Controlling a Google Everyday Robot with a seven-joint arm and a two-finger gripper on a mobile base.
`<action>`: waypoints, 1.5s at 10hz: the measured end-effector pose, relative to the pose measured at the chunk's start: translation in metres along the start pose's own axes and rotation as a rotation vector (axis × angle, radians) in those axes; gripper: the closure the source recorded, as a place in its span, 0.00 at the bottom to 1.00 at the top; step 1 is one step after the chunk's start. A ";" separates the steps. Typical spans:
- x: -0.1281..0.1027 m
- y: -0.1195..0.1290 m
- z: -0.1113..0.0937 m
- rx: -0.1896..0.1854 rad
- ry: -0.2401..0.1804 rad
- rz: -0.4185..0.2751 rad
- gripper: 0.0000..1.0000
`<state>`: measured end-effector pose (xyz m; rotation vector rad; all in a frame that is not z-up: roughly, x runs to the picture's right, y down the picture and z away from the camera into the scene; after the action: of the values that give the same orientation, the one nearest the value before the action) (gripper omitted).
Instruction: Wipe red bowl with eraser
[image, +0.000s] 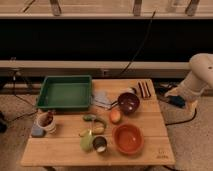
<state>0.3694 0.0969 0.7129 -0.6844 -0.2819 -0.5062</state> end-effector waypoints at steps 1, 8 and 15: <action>0.000 0.000 0.000 0.000 0.000 -0.003 0.20; 0.029 -0.105 0.057 0.139 0.031 -0.177 0.20; 0.065 -0.184 0.102 0.265 0.127 -0.329 0.20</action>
<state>0.3182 0.0200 0.9129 -0.3460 -0.3371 -0.8068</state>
